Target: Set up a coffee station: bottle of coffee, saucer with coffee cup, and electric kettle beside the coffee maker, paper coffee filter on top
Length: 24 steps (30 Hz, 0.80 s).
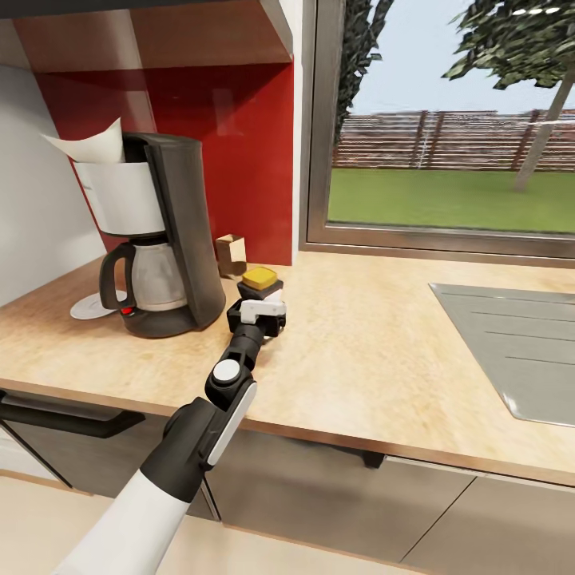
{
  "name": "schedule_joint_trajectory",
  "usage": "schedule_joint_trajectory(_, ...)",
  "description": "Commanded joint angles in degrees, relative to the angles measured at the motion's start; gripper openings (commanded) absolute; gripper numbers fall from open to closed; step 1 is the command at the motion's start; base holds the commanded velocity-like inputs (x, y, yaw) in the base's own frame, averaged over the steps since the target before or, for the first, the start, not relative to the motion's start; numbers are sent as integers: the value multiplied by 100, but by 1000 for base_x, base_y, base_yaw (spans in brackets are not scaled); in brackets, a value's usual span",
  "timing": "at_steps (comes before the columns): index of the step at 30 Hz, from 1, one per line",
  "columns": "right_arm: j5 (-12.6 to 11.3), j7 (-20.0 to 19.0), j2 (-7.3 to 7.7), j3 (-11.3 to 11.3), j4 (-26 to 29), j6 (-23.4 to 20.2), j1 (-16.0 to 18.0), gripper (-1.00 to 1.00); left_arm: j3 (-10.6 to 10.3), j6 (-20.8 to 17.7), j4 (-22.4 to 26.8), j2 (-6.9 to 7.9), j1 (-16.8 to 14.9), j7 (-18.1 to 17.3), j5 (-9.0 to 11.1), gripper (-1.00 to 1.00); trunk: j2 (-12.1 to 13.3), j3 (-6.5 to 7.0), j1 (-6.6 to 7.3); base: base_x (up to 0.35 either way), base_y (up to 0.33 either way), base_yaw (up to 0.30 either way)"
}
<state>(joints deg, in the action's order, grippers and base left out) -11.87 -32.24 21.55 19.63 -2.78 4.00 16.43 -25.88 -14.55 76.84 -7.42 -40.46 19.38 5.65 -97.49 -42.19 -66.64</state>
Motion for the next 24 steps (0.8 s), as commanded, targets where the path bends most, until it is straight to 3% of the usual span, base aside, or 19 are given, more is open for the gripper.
schedule_joint_trajectory(1, -52, -27, -1, 50, -23, 41, 9, 100, -13, -19, 6, 1, -5, 45, 59, 100, -3, -5, 0, 0, 0, 0)
schedule_joint_trajectory(19, -51, -28, -2, 50, -21, 40, 9, 100, -13, -18, 6, 3, -5, 39, 59, 100, -3, -5, 0, 0, 0, 0)
schedule_joint_trajectory(24, -52, -28, -1, 50, -21, 43, 9, 100, -13, -15, 11, 4, -5, 42, 59, 100, -3, -5, 0, -133, 0, 0)
